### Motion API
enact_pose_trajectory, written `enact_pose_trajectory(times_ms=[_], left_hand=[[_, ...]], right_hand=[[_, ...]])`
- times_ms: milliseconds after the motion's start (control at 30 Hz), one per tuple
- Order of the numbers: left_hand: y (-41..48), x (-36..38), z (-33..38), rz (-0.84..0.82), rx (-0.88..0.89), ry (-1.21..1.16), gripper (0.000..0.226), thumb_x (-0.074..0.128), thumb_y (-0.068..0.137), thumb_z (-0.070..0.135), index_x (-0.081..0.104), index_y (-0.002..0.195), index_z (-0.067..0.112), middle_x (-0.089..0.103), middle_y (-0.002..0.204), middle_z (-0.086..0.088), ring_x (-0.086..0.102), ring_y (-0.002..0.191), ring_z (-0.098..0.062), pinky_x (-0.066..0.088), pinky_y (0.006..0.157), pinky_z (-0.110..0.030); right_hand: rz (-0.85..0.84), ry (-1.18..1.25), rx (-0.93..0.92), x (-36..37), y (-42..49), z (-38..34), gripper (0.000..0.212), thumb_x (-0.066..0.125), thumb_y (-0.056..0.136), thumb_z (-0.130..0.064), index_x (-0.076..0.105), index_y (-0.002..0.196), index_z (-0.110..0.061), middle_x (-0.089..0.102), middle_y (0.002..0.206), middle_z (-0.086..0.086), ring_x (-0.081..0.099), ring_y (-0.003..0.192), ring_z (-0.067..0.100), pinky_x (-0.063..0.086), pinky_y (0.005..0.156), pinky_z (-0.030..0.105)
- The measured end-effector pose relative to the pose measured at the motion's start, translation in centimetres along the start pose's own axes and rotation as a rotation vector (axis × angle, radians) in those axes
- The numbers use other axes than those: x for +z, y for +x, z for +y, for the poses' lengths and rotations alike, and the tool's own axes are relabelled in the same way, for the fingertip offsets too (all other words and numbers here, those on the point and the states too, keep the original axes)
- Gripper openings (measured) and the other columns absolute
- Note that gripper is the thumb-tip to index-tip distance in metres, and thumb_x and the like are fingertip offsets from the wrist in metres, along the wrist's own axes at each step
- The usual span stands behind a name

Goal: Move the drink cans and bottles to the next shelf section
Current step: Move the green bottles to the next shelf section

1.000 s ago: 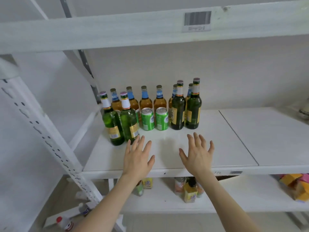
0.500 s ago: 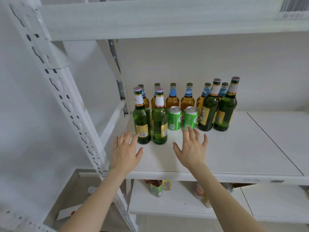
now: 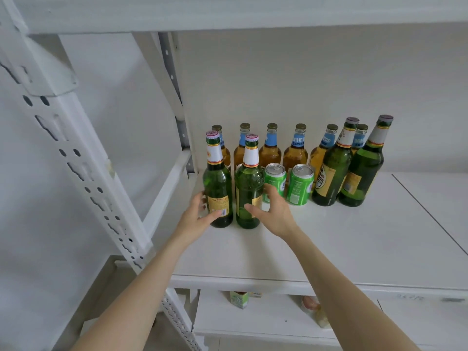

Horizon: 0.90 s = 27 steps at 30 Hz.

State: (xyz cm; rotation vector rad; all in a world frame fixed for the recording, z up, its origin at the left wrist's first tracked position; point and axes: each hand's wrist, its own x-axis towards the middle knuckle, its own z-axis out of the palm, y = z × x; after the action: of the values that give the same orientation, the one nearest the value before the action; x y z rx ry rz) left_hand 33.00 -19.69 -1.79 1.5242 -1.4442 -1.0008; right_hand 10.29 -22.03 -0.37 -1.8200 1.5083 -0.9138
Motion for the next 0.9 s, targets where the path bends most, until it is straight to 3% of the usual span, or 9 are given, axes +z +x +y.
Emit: enact_pose_trajectory(times_ms=[67,167,233,367,500,600,767,900], left_hand=[[0.8,0.0,-0.4,-0.033,-0.037,-0.148,0.082,0.079,0.075,0.042,0.038,0.144,0.026,0.052,0.144,0.002,0.052,0.13,-0.019,0.044,0.109,-0.044],[2.2,-0.3,-0.8,-0.037,-0.069,-0.204,0.073,0.081,0.079,0.028,0.044,0.141,0.027,0.059,0.135,0.003,0.057,0.124,-0.02,0.05,0.099,-0.037],[3.0,-0.5,-1.0,-0.059,-0.089,-0.246,0.073,0.084,0.076,0.02,0.048,0.138,0.027,0.064,0.129,0.002,0.06,0.121,-0.021,0.05,0.1,-0.041],[4.6,-0.7,-0.8,-0.172,-0.088,-0.236,0.07,0.087,0.07,0.013,0.054,0.13,0.03,0.069,0.123,0.004,0.064,0.117,-0.019,0.05,0.102,-0.043],[5.5,-0.4,-0.9,-0.218,-0.097,-0.26,0.064,0.089,0.067,0.012,0.06,0.117,0.039,0.072,0.116,0.007,0.067,0.111,-0.016,0.053,0.098,-0.041],[5.5,-0.3,-1.1,-0.194,-0.097,-0.292,0.064,0.09,0.062,0.013,0.061,0.116,0.035,0.073,0.114,0.005,0.069,0.106,-0.015,0.055,0.093,-0.039],[4.4,-0.1,-1.2,-0.163,-0.105,-0.331,0.064,0.091,0.06,0.009,0.064,0.113,0.033,0.074,0.111,0.003,0.07,0.103,-0.017,0.056,0.088,-0.036],[2.9,-0.1,-1.2,-0.144,-0.145,-0.37,0.062,0.088,0.062,0.007,0.064,0.114,0.03,0.075,0.109,0.0,0.067,0.109,-0.024,0.053,0.095,-0.043]], right_hand=[[-0.058,0.17,0.046,-0.2,0.8,0.2,0.073,0.074,0.085,-0.043,0.038,0.144,-0.02,0.053,0.135,-0.008,0.049,0.119,0.011,0.041,0.094,0.027],[-0.119,0.305,0.077,-0.3,1.9,0.6,0.064,0.078,0.082,-0.037,0.046,0.137,-0.023,0.058,0.122,-0.017,0.053,0.113,0.009,0.041,0.085,0.017],[-0.165,0.403,0.083,-0.4,2.6,0.8,0.053,0.081,0.08,-0.029,0.054,0.125,-0.028,0.063,0.116,-0.02,0.058,0.113,0.009,0.043,0.08,0.013],[-0.288,0.547,0.069,-0.4,4.0,0.9,0.059,0.085,0.071,-0.019,0.06,0.124,-0.028,0.069,0.122,-0.008,0.061,0.119,0.016,0.05,0.097,0.034],[-0.323,0.605,0.073,0.1,4.5,0.9,0.068,0.086,0.064,-0.024,0.059,0.125,-0.03,0.069,0.122,-0.008,0.062,0.118,0.014,0.049,0.101,0.038],[-0.263,0.653,0.078,0.7,4.4,1.1,0.068,0.087,0.063,-0.022,0.06,0.124,-0.029,0.07,0.121,-0.007,0.062,0.118,0.016,0.049,0.1,0.041],[-0.188,0.696,0.119,0.9,3.8,1.0,0.057,0.085,0.067,-0.013,0.063,0.118,-0.028,0.072,0.114,-0.007,0.066,0.11,0.015,0.055,0.091,0.036],[-0.159,0.799,0.224,0.5,2.6,0.8,0.046,0.082,0.075,-0.009,0.064,0.114,-0.024,0.075,0.103,-0.006,0.073,0.093,0.012,0.058,0.064,0.024]])
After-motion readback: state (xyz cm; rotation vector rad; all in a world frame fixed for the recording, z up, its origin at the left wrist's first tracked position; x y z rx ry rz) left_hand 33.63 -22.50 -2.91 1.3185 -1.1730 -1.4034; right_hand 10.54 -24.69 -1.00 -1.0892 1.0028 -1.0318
